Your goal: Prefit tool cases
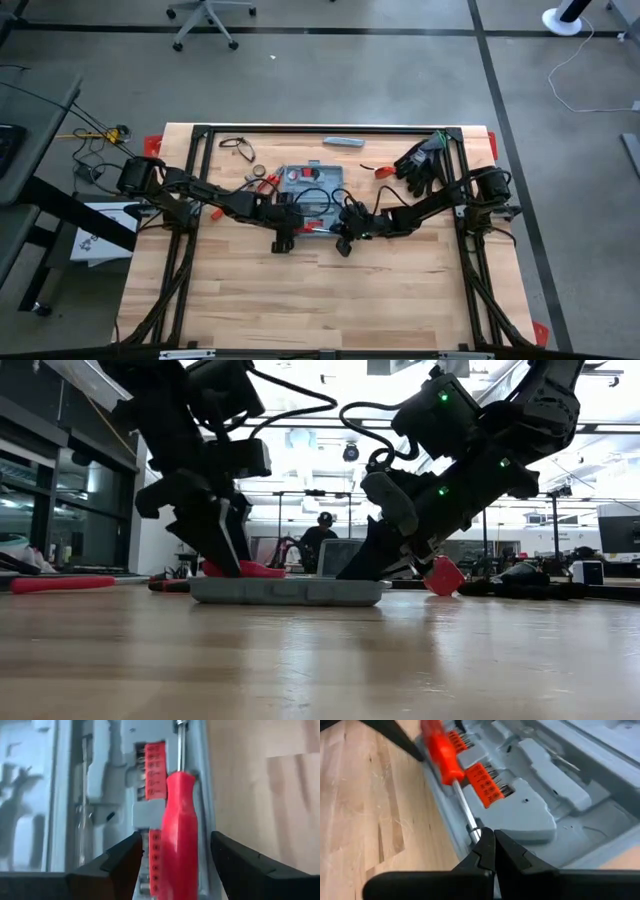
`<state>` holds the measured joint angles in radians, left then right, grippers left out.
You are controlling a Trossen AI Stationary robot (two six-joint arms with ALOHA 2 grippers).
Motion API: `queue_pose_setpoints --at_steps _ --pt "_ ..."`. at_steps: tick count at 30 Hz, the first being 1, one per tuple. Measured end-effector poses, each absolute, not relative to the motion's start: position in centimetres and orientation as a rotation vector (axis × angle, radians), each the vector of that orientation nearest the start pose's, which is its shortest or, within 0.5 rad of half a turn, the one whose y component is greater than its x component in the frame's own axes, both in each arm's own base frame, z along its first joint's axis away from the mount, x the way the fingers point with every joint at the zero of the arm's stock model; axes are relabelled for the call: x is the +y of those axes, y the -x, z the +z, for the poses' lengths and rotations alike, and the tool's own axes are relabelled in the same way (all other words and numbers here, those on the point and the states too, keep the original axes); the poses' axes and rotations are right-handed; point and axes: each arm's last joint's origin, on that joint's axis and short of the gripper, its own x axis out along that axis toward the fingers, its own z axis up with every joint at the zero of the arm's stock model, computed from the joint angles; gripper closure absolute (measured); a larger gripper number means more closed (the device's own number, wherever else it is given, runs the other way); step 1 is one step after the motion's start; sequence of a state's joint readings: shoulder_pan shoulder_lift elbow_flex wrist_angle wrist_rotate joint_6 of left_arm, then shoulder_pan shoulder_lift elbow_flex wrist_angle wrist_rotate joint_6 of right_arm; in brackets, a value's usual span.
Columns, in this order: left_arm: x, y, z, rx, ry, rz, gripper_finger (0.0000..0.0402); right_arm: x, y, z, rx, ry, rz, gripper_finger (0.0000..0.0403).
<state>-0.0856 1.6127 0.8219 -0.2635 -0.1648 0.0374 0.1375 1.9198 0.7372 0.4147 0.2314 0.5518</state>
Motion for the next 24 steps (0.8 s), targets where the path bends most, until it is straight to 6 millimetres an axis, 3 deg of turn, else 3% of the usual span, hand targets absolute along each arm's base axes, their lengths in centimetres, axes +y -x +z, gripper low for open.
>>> queue_pose_setpoints --at_steps 11,22,24 --pt "-1.4 -29.6 14.7 1.055 -0.148 0.048 0.0203 3.8 -32.6 8.1 0.701 -0.383 -0.292 0.0403" --pt "-0.6 -30.0 13.6 1.076 -0.049 0.014 0.0328 3.8 -32.6 8.1 0.699 -0.382 -0.299 0.0403" --pt "-0.6 -30.0 13.7 1.072 -0.052 0.015 0.0331 3.8 -32.6 8.1 0.697 -0.380 -0.303 0.0403"
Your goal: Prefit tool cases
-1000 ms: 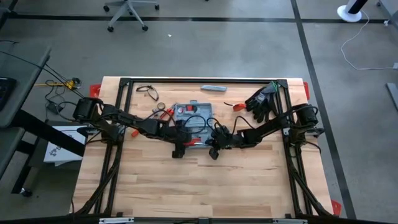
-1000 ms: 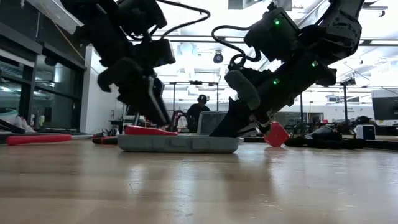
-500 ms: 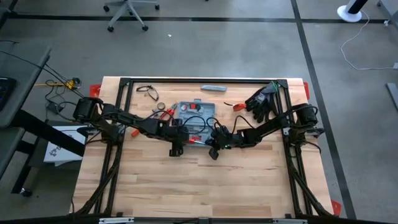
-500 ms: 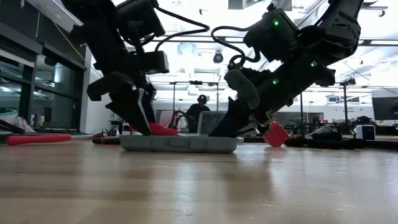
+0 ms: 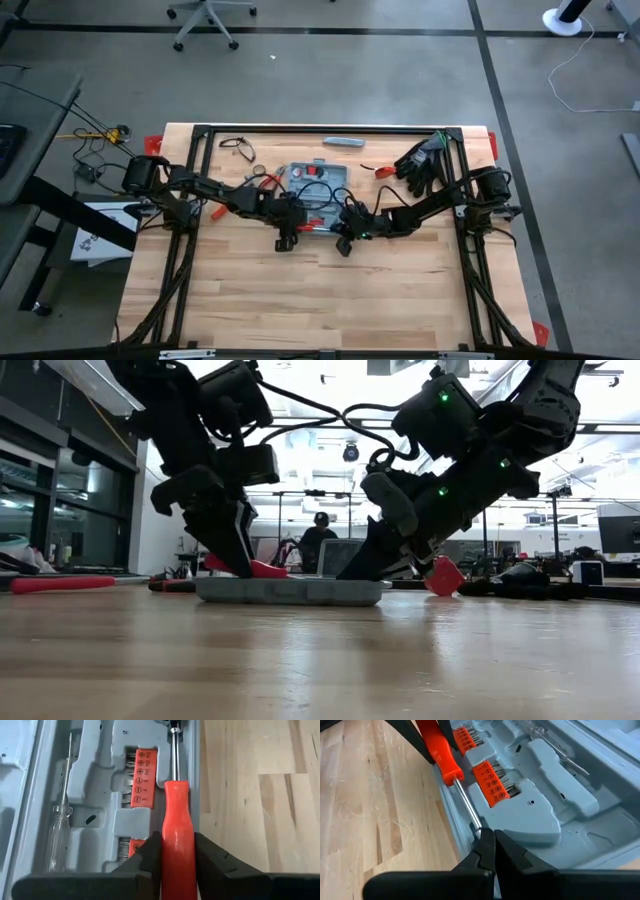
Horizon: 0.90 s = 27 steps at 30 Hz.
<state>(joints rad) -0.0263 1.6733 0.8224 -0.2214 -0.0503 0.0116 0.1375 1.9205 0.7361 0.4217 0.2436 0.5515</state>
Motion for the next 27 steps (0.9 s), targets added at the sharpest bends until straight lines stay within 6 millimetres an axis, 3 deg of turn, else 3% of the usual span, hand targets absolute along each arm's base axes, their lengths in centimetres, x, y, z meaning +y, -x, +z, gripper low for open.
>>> queue_pose_setpoints --at_steps 10,17,27 --pt "-1.7 -29.7 14.9 1.020 -0.139 0.087 0.0331 4.3 -32.3 9.1 0.668 -0.328 -0.311 0.0403" --pt "-2.5 -28.4 17.7 0.949 -0.180 0.200 0.0331 4.4 -31.8 10.4 0.671 -0.292 -0.309 0.0403" --pt "-1.8 -22.6 20.0 1.129 -0.113 0.583 0.0331 4.3 -31.7 10.5 0.684 -0.281 -0.328 0.0403"
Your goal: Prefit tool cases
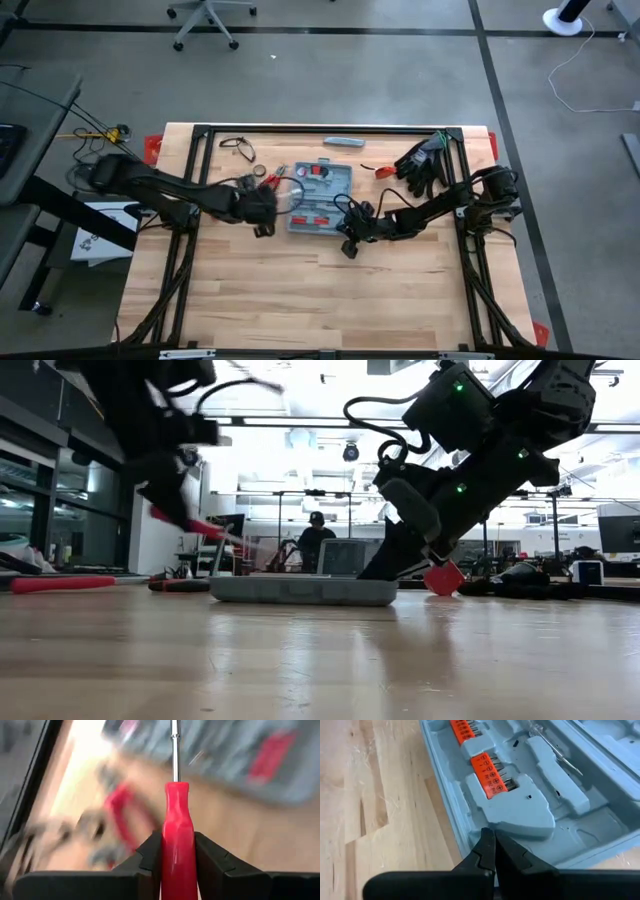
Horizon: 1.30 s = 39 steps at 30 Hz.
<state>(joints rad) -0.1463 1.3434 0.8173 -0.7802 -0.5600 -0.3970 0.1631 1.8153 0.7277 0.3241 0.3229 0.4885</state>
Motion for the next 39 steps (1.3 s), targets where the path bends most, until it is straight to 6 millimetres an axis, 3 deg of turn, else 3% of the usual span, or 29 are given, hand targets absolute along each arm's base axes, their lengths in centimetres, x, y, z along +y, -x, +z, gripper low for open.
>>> queue_pose_setpoints --at_steps 6,15,20,39 --pt "-1.1 -19.4 19.5 1.244 -0.028 0.858 0.0331 4.3 -31.7 10.5 0.689 -0.278 -0.332 0.0403" --pt "-0.3 -16.0 15.9 1.340 0.089 1.056 0.0331 4.3 -31.5 10.4 0.702 -0.267 -0.346 0.0403" --pt "-1.0 -15.4 15.1 1.337 0.138 1.062 0.0331 4.2 -31.5 10.4 0.715 -0.268 -0.353 0.0403" --pt "-5.9 -14.3 15.1 1.135 0.202 1.006 0.0331 4.2 -31.4 10.3 0.713 -0.256 -0.368 0.0403"
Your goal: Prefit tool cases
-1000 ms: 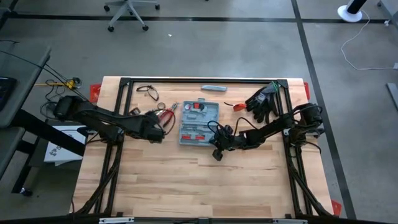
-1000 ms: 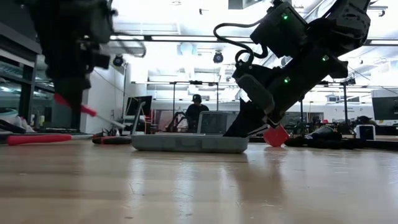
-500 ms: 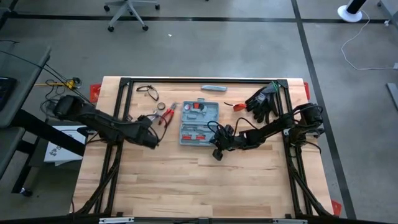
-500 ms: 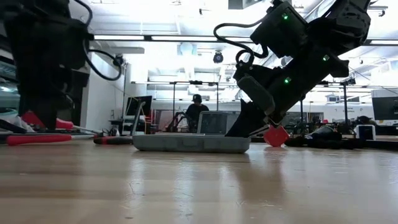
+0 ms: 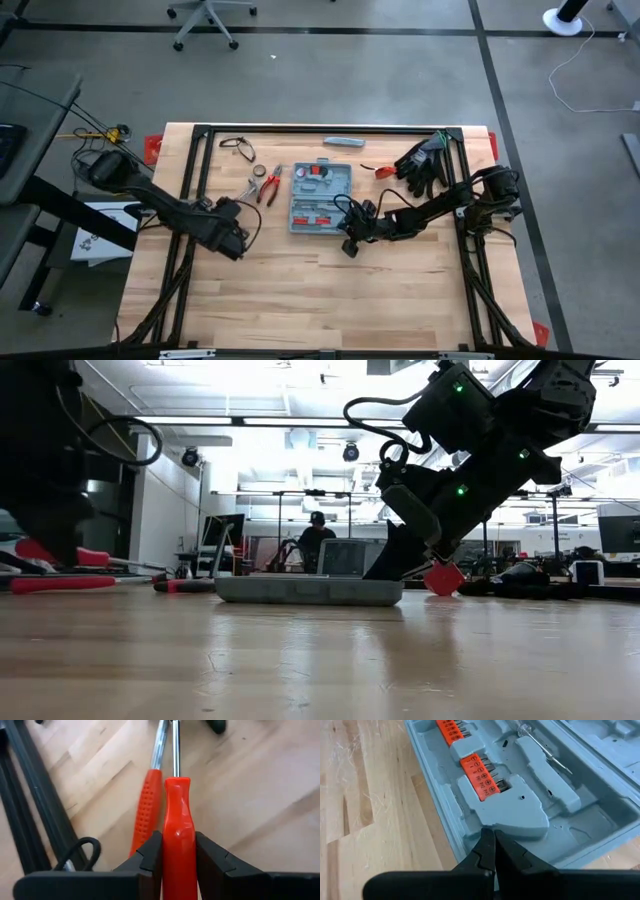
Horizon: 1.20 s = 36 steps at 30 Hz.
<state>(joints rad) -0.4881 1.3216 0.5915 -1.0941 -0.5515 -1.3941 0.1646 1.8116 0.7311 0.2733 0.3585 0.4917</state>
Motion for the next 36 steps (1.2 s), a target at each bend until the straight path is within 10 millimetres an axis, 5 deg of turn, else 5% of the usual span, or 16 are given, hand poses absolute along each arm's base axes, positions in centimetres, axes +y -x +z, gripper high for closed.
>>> queue_pose_setpoints --at_steps 9,17,23,29,36 --pt "-6.4 -14.5 15.0 1.156 0.259 0.962 0.0331 4.2 -31.4 10.3 0.714 -0.254 -0.367 0.0403" --pt "-6.3 -14.6 15.1 1.092 0.217 0.975 0.0219 4.2 -31.4 10.3 0.713 -0.258 -0.368 0.0403" --pt "-6.2 -14.8 15.2 1.022 0.196 0.992 0.0199 4.2 -31.4 10.3 0.712 -0.254 -0.374 0.0403" --pt "-5.2 -17.0 15.3 0.773 0.250 1.025 0.0239 4.2 -31.5 10.4 0.700 -0.256 -0.373 0.0403" --pt "-2.0 -19.8 14.8 0.807 0.159 0.927 0.0385 4.2 -31.6 10.4 0.686 -0.261 -0.371 0.0403"
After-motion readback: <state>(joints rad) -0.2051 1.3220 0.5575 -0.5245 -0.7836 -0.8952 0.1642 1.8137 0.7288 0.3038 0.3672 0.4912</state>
